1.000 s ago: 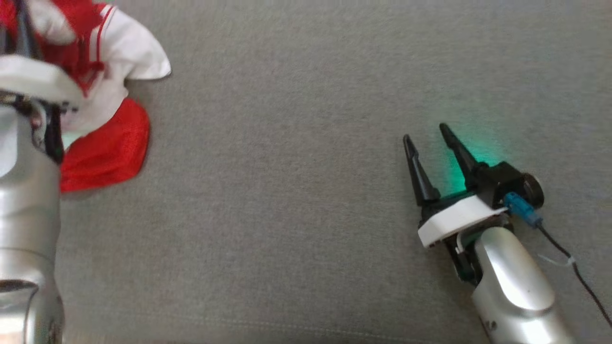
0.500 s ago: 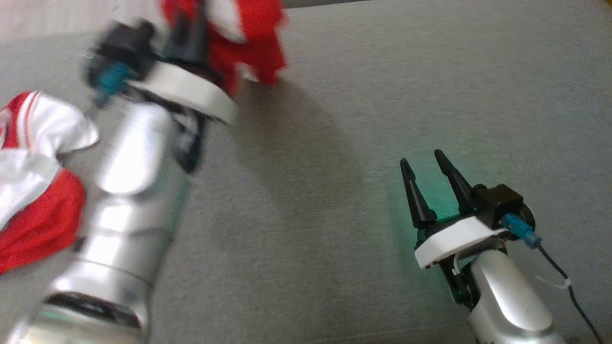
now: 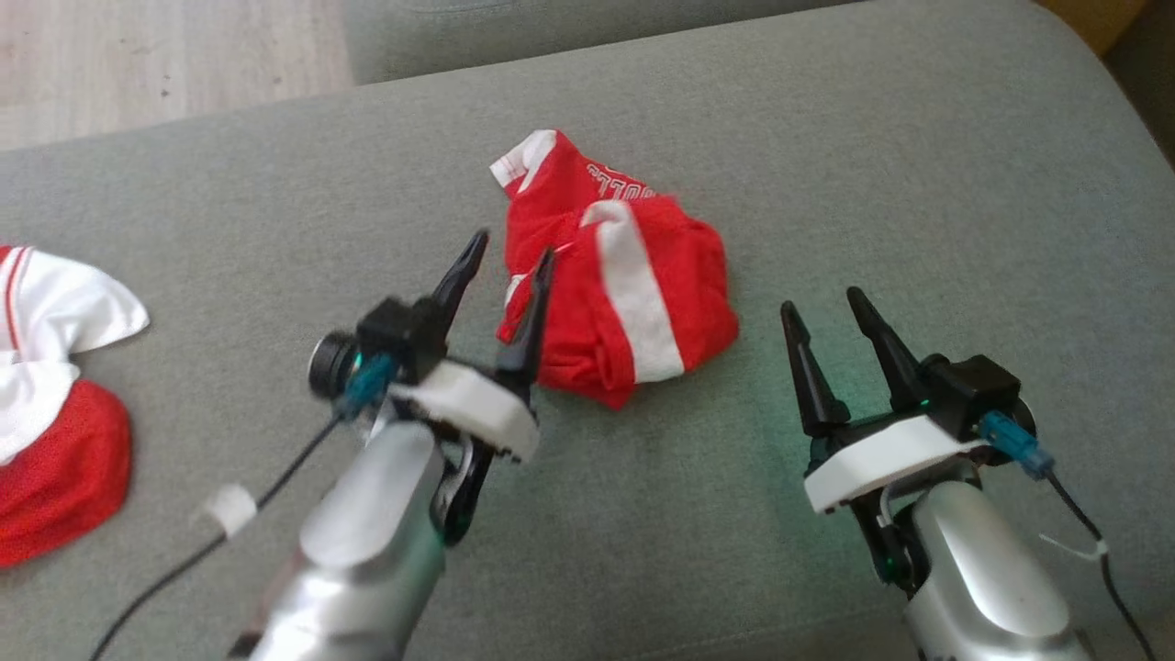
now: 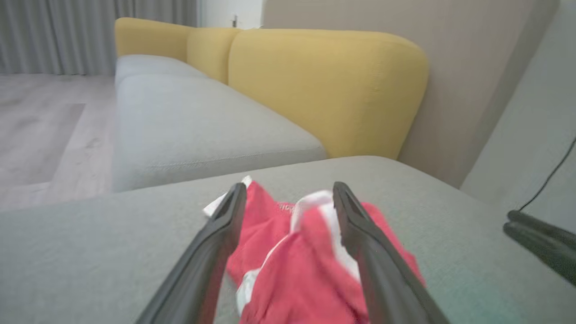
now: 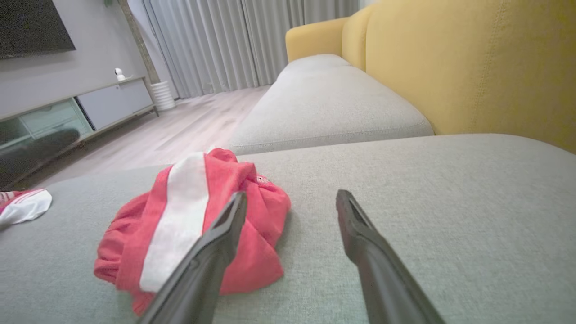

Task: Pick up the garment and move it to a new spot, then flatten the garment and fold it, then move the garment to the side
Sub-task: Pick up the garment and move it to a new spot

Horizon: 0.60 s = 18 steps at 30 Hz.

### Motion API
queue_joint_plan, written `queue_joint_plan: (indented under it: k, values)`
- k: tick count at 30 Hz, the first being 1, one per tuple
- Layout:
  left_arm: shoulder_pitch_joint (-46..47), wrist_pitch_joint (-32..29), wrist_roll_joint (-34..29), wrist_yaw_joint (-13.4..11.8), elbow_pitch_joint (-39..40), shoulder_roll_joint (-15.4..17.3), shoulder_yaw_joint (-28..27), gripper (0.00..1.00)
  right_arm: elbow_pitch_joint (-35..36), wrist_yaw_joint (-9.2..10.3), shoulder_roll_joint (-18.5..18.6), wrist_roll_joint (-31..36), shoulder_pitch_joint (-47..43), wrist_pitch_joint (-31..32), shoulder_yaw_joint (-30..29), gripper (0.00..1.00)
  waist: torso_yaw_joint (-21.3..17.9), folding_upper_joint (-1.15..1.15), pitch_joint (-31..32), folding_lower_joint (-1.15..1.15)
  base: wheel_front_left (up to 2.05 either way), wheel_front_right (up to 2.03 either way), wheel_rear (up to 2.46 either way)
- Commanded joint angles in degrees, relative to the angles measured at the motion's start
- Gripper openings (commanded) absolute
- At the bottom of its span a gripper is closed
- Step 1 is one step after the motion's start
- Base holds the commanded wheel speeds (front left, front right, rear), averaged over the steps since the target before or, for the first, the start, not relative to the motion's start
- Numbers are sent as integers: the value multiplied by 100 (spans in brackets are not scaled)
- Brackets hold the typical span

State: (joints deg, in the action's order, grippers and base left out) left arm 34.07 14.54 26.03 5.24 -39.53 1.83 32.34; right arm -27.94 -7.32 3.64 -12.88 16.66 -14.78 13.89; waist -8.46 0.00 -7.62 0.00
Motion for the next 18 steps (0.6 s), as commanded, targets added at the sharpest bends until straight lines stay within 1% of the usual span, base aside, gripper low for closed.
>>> queue_joint_plan:
  k: [1, 4, 8, 11, 15, 18]
  values:
    - [-33, 45, -149, -82, 313, 114, -374, 100, 206, -17, -76, -49, -34, -22, 46, 100, 90, 0, 58, 0, 0, 0, 0]
    - [-334, 45, -318, -173, 475, 197, -606, 100, 209, -17, -76, -65, -64, -22, 2, 100, 154, 0, 116, 0, 0, 0, 0]
    - [-993, 45, -549, -388, 1052, 338, -1391, 100, 232, -17, -76, -132, -115, -22, -124, 100, 295, 0, 200, 0, 0, 0, 0]
    - [-1473, 45, -854, -467, 1542, 356, -1914, 100, 206, -17, -76, -107, -163, -22, -248, 100, 426, 0, 256, 0, 0, 0, 0]
    - [-2163, 45, -1040, -444, 1870, 269, -2522, 100, 153, -17, -76, -81, -262, -22, -304, 100, 533, 0, 394, 0, 0, 0, 0]
    - [-2605, 45, -1196, -338, 2009, 204, -2798, 100, 126, -17, -76, -90, -387, -22, -280, 100, 582, 0, 502, 0, 0, 0, 0]
